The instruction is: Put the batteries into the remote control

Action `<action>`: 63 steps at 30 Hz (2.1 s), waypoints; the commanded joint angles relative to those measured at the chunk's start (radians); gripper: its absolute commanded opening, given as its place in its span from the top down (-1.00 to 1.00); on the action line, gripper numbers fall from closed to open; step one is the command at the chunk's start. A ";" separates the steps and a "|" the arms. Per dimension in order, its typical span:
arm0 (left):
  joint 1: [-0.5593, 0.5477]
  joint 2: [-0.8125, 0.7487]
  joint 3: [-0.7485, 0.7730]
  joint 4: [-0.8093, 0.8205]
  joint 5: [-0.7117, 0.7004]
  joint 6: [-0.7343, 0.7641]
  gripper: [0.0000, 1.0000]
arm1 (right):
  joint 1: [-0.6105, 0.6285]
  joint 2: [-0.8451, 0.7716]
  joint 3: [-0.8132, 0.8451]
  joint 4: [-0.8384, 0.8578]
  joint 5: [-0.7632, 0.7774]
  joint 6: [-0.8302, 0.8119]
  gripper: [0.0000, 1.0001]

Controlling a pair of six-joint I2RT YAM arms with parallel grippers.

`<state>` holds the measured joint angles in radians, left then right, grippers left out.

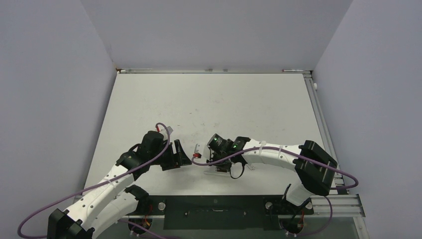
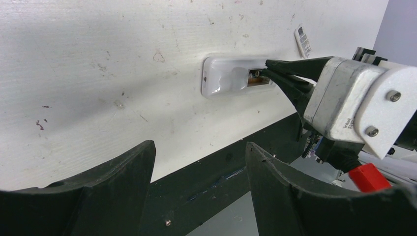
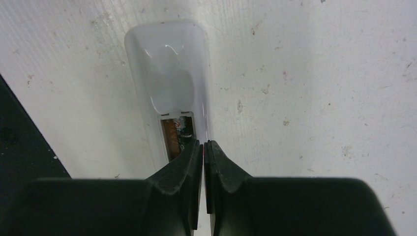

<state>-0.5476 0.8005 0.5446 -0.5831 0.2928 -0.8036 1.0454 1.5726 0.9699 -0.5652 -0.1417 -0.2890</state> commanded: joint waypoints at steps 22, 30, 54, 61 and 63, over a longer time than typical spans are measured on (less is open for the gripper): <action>0.008 -0.003 -0.003 0.025 0.011 0.005 -0.29 | -0.003 -0.035 -0.036 0.010 -0.043 -0.007 0.83; 0.008 -0.003 -0.005 0.026 0.010 0.004 -0.29 | 0.007 -0.039 -0.039 0.005 -0.052 -0.009 0.83; 0.006 0.081 -0.026 0.143 0.074 0.004 -0.30 | 0.009 -0.246 0.044 -0.035 0.241 0.428 0.62; -0.001 0.204 -0.017 0.259 0.120 -0.001 -0.30 | 0.008 -0.338 -0.004 -0.007 0.322 0.699 0.34; -0.012 0.238 -0.008 0.283 0.121 0.001 -0.30 | 0.009 -0.368 -0.031 0.004 0.350 0.803 0.29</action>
<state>-0.5484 0.9932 0.5144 -0.4164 0.3779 -0.8047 1.0489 1.2808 0.9741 -0.5896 0.1165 0.2745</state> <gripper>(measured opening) 0.648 0.328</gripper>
